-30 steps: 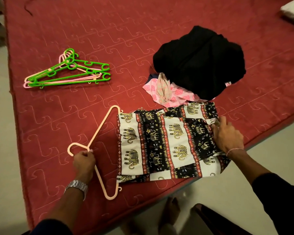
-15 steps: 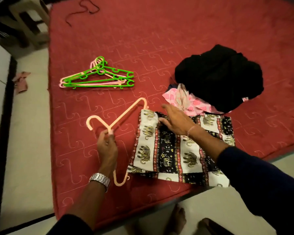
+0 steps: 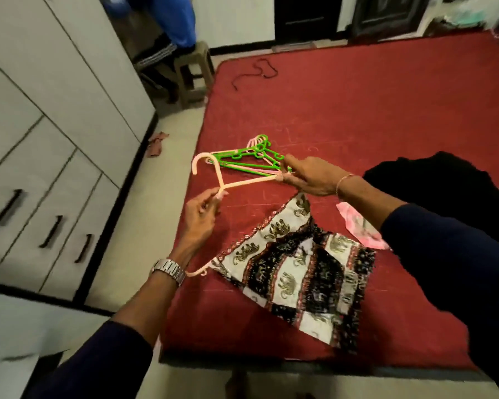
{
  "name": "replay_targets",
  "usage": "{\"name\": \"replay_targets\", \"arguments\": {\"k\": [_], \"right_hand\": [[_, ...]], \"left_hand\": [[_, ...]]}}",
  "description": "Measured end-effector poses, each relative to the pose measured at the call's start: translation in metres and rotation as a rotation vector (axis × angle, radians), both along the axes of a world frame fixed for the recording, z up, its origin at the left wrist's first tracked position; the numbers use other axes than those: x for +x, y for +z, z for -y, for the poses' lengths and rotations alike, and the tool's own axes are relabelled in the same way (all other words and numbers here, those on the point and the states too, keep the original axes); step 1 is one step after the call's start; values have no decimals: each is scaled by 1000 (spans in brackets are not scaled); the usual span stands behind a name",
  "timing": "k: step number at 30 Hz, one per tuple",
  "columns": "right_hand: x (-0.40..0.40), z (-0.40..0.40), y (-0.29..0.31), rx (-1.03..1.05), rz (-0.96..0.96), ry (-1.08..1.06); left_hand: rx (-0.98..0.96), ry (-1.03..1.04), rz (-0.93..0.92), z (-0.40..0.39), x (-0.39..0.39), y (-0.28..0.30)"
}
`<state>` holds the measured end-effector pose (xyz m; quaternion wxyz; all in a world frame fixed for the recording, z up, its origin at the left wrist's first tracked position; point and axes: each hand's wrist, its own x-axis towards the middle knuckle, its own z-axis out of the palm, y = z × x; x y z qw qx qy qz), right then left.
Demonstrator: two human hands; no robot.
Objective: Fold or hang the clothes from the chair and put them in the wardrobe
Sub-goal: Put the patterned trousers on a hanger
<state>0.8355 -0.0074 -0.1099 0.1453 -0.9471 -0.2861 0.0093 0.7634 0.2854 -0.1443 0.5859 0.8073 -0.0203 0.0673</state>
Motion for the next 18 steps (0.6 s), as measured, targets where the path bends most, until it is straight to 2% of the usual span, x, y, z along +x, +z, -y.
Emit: {"name": "replay_targets", "arguments": {"k": [3, 7, 18], "right_hand": [[-14, -22, 38, -53, 103, 142], [-31, -56, 88, 33, 211, 273], [-71, -153, 200, 248, 508, 362]], "left_hand": [[39, 33, 21, -21, -19, 42], [60, 89, 55, -51, -51, 107], [184, 246, 251, -126, -131, 258]]}}
